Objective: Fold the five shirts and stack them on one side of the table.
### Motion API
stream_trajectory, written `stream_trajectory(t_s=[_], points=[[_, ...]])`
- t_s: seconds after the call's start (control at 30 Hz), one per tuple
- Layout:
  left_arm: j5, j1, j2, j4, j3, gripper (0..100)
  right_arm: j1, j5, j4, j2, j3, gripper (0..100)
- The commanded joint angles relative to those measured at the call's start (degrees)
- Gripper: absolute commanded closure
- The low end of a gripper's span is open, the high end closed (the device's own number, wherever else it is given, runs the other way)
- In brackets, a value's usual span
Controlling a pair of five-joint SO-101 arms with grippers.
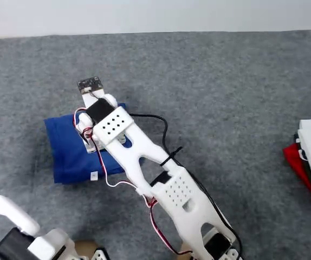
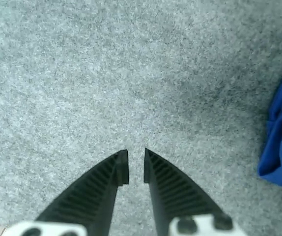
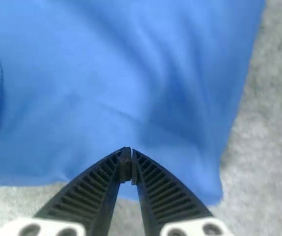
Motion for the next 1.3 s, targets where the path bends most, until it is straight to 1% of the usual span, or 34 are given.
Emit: stream_trajectory(t_s=[0.0, 0.17, 0.33, 0.4, 0.5, 0.6, 0.83, 0.97, 1.13, 1.27], points=[[-0.5, 1.0, -2.4, -1.0, -0.3, 93, 1.8, -0.9, 2.3, -7.9, 3.4, 98.8], [-0.4, 2.7, -2.1, -1.6, -0.2, 93, 3.6, -1.0, 2.3, -10.3, 7.4, 98.8], [-0.2, 4.7, -2.1, -1.8, -0.2, 93, 5.2, -1.8, 2.3, -7.5, 8.4, 98.8], [-0.1, 5.4, -2.0, -1.8, -0.2, 93, 4.4, -3.5, 2.3, -5.2, 9.8, 98.8], [0.2, 6.2, -2.0, -1.8, -0.2, 93, 1.7, -3.8, 2.3, -2.2, 11.4, 98.8], [1.7, 6.2, -2.0, -1.8, -0.2, 93, 0.9, -3.8, 2.0, -1.4, 11.4, 98.8], [1.8, 6.2, -2.0, -1.8, -0.2, 93, 3.5, -3.5, 1.8, -9.2, 11.3, 98.8], [1.8, 6.2, -2.1, -1.8, -0.2, 93, 3.4, -3.4, 0.8, -13.5, 7.2, 98.8], [1.7, 6.2, -2.4, -1.3, -0.6, 93, 3.5, -3.6, 0.3, -13.8, 4.3, 98.7], [1.4, 6.2, -2.4, 1.1, -0.7, 93, 3.6, -3.8, 2.2, -14.1, 4.3, 98.3]])
